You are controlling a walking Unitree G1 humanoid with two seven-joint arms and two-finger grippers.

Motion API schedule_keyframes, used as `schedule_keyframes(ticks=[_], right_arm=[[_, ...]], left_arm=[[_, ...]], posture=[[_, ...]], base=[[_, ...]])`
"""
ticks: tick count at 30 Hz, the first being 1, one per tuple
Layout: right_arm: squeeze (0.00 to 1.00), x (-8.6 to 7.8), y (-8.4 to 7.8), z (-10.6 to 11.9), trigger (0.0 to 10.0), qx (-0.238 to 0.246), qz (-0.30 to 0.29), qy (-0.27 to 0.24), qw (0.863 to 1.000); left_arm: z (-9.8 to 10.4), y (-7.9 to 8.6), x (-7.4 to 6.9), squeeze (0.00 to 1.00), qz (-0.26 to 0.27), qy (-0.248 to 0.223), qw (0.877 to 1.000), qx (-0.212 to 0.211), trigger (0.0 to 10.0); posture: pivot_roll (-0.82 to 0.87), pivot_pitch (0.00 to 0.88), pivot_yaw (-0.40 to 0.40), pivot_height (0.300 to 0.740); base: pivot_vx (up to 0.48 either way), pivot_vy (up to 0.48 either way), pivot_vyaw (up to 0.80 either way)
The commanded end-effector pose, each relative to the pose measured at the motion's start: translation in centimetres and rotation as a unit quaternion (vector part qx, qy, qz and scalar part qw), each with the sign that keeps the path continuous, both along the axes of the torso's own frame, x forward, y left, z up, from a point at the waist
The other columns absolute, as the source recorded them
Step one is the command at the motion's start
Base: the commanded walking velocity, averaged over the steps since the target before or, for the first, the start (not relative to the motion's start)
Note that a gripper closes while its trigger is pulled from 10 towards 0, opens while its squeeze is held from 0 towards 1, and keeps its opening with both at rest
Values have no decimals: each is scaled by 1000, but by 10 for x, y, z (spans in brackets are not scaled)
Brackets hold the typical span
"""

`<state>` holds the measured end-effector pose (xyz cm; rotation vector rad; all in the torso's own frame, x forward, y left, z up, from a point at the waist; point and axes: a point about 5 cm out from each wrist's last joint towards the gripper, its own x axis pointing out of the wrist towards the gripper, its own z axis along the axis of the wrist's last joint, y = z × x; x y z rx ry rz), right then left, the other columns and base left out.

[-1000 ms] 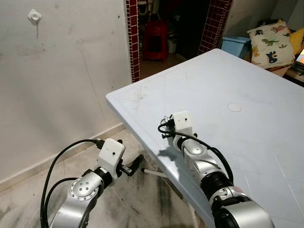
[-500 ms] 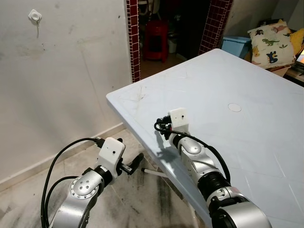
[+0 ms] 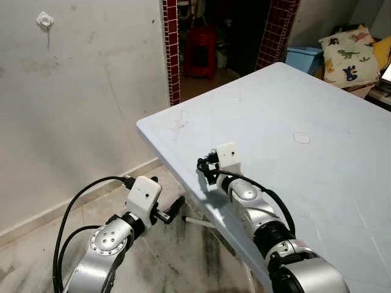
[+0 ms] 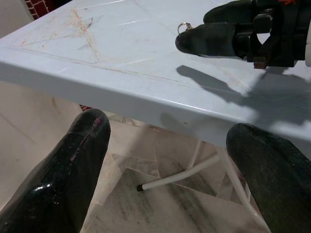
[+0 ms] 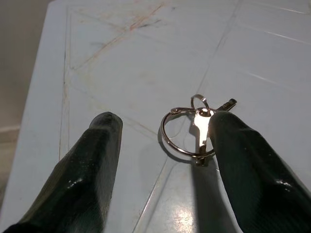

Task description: Hang keys on a hook

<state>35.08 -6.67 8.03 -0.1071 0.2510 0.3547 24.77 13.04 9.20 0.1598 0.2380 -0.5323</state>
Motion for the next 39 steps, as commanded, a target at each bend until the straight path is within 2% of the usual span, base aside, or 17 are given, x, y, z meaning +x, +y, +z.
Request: schedule_keyframes(ticks=[1,10,13,18,23,24,25,26,27,28,29,39], right_arm=[[0,2,3,2,10000,-9,4,4,1000],[0,3,6,2,10000,-20,5,0,1000],[0,3,7,2,10000,-27,5,-3,1000],[0,4,6,4,10000,-35,2,-11,999],[0,4,3,-1,10000,-54,-5,4,999],[0,3,3,-2,2157,-56,-7,8,998],[0,3,2,-3,1961,-59,-8,12,998],[0,3,2,-4,2314,-61,-8,14,998],[0,3,2,-5,471,-61,-8,17,998],[0,3,2,-5,471,-61,-8,17,998],[0,2,2,-5,0,-60,-6,18,998],[0,1,3,-9,0,-67,-7,29,997]], left_arm=[[0,0,0,0,-7,-2,1000,8,10000],[3,-1,-2,0,-16,-13,1000,18,10000],[7,1,-5,0,-21,-11,1000,7,10000],[5,13,-10,0,-17,-13,1000,20,10000],[5,14,-9,0,-13,-17,999,24,10000],[6,13,-8,0,-13,-18,999,25,10000],[7,12,-8,0,-14,-21,999,25,10000],[7,11,-8,0,-14,-22,999,24,10000],[8,11,-9,0,-15,-22,999,24,10000],[8,11,-9,0,-15,-22,999,24,10000],[8,11,-9,0,-16,-23,999,24,10000],[7,10,-10,0,-18,-27,999,26,10000]], posture=[[97,0,22,740],[102,0,23,740],[104,0,22,740],[112,0,15,740],[117,0,10,740],[120,0,8,740],[121,0,6,740],[121,0,5,740],[122,0,5,740],[122,0,5,740],[123,0,4,740],[122,0,4,740]], base=[[0,0,0],[0,0,0],[0,0,0],[0,0,0],[0,0,0],[0,0,0],[0,0,0],[0,0,0],[0,0,0],[0,0,0],[0,0,0],[0,0,0]])
